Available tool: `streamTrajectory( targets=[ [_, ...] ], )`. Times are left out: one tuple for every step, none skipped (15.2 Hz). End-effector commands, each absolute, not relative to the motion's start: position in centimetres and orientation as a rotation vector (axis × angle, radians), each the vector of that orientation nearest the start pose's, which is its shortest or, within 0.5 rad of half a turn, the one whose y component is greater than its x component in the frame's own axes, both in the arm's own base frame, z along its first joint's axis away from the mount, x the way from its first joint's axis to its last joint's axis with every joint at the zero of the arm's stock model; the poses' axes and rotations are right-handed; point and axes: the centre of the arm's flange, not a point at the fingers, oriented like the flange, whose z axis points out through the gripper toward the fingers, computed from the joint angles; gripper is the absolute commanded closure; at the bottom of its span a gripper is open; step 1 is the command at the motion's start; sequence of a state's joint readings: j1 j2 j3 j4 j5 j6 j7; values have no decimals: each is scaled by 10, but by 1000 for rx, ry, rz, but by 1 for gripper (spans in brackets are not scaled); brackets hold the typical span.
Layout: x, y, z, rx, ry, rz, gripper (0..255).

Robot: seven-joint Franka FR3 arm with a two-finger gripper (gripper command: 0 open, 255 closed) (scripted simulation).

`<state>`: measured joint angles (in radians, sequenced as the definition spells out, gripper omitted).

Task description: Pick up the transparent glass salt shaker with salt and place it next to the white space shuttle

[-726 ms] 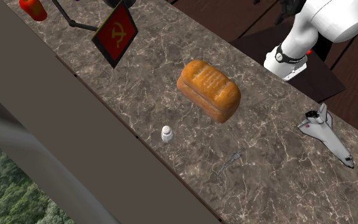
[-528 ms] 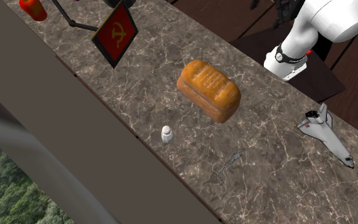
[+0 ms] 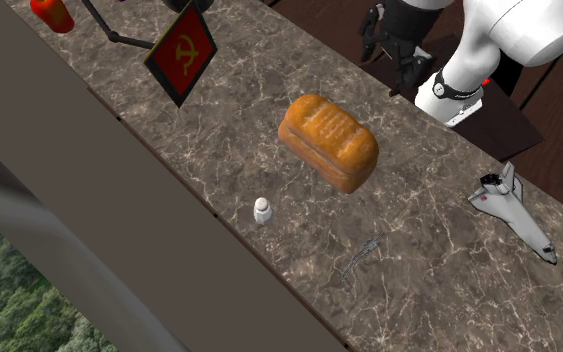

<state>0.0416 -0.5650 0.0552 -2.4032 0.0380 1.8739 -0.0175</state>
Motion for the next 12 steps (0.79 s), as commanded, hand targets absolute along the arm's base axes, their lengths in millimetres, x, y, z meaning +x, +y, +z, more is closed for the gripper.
streamTrajectory(
  targets=[
    [403, 53, 503, -3131, -140, -82, 0],
    [413, 58, 497, -3132, -135, -93, 0],
    [422, 63, 490, -3134, -130, -105, 0],
    [432, 68, 484, -3135, -125, -116, 0],
    [441, 72, 478, -3136, -120, -127, 0],
    [451, 77, 472, -3137, -115, -139, 0],
    [461, 82, 466, -3138, -111, -150, 0],
    [470, 87, 460, -3139, -106, -162, 0],
    [480, 92, 454, -3140, -101, -173, 0],
    [490, 96, 448, -3140, -96, -185, 0],
    [500, 101, 442, -3141, -91, -196, 0],
    [510, 105, 436, -3142, -86, -207, 0]
  ],
)
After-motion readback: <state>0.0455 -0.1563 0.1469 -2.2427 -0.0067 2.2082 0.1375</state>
